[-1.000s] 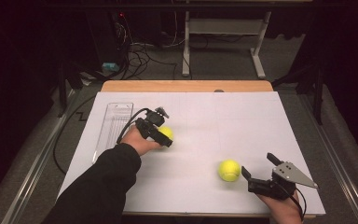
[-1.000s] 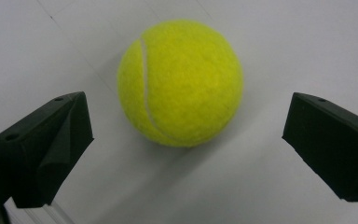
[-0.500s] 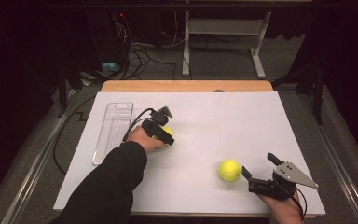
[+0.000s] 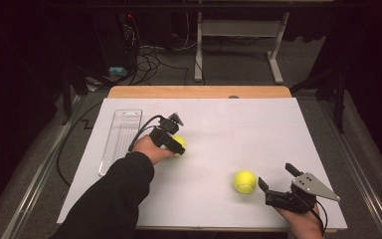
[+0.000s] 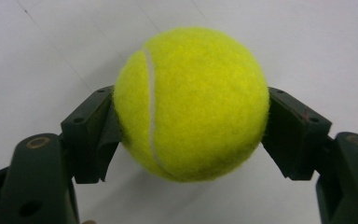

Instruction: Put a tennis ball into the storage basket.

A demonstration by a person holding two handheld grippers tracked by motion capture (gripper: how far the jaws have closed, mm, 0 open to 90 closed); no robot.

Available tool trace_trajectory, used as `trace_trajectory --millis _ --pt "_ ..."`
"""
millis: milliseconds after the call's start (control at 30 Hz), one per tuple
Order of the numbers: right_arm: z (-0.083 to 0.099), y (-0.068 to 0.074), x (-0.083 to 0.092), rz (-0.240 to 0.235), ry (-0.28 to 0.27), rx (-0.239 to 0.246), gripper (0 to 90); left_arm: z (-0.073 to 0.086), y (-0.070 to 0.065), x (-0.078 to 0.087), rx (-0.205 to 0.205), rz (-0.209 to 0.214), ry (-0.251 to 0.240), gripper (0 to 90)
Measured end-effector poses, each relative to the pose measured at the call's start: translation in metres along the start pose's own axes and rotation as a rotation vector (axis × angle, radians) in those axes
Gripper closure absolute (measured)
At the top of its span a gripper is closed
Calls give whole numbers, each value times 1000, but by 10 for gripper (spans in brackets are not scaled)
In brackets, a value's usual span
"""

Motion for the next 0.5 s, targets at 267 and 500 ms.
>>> trace_trajectory --millis 267,500 --pt "0 1 0 -1 1 0 0 12 -11 20 -33 20 -4 266" --pt "0 2 0 -5 -1 1 0 27 -25 33 -68 59 6 266"
Point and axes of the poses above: each handheld gripper's, and its own axes: x roughly backward along the jaws, z roughly out of its underside, y roughly to its left, the point moved 7 cm from there along -x, roughly forward along the jaws, and after that the axes turned 1 degree about -x, right-handed, at the moved point
